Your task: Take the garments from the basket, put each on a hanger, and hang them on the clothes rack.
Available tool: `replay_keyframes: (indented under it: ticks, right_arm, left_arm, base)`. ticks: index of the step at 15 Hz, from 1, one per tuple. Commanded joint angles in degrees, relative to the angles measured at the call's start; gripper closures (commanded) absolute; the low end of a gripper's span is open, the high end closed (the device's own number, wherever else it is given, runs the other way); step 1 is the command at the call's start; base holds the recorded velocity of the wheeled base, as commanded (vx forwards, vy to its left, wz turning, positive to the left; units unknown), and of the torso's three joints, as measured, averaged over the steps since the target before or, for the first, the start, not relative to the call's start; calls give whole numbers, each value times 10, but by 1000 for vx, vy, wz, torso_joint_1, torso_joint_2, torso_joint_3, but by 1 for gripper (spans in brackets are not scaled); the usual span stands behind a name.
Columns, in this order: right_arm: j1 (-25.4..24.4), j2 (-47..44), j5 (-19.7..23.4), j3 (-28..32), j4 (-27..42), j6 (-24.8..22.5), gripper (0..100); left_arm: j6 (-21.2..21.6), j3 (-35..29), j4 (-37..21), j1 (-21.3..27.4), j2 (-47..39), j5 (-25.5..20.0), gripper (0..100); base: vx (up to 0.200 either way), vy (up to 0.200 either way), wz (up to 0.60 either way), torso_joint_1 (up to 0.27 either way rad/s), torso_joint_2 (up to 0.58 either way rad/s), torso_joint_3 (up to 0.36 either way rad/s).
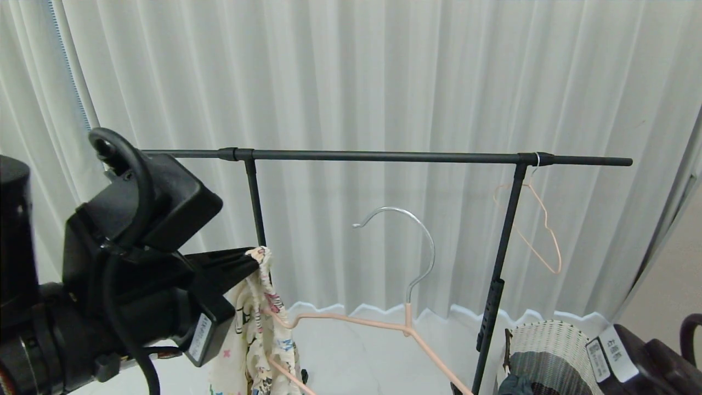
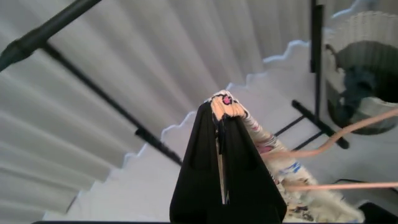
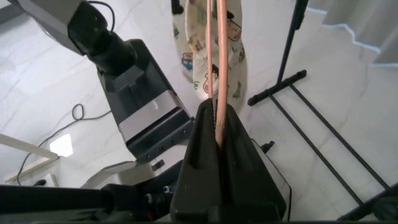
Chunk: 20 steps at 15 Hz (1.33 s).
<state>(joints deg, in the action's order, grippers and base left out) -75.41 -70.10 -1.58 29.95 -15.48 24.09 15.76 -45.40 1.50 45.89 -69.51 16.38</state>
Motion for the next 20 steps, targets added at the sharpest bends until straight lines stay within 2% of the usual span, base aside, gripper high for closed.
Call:
replay_keyframes:
  ticks: [1,4,6,7,10,14,16,20]
  right_arm:
    - [0,-28,0,-2,-20,-1,100]
    - [3,-77,-1,-4,-86,0,100]
    - [2,-126,0,-2,-134,1,100]
    - [3,-168,1,0,-180,1,100]
    - [4,-222,-1,6,-241,3,100]
    - [18,-250,-4,31,-246,3,100]
    - [25,-249,-21,31,-246,3,100]
    - [25,-245,-70,31,-255,17,100]
  left_arm:
    - [-1,0,8,30,-24,-22,100]
    - [-6,-1,9,46,-20,-55,100]
    - [-23,-5,30,50,-19,-80,100]
    - [-25,-5,57,51,-20,-101,100]
    - [-25,-3,61,51,-12,-107,100]
    - [-25,-2,61,51,-5,-108,100]
    - [-26,-1,61,47,1,-106,100]
    - [-25,2,66,-5,10,-104,100]
  base:
    - [0,0,0,0,0,0]
    - [0,0,0,0,0,0]
    - [0,0,0,0,0,0]
    - [0,0,0,0,0,0]
    - [0,0,0,0,0,0]
    - [0,0,0,0,0,0]
    - [0,0,0,0,0,0]
    - [0,0,0,0,0,0]
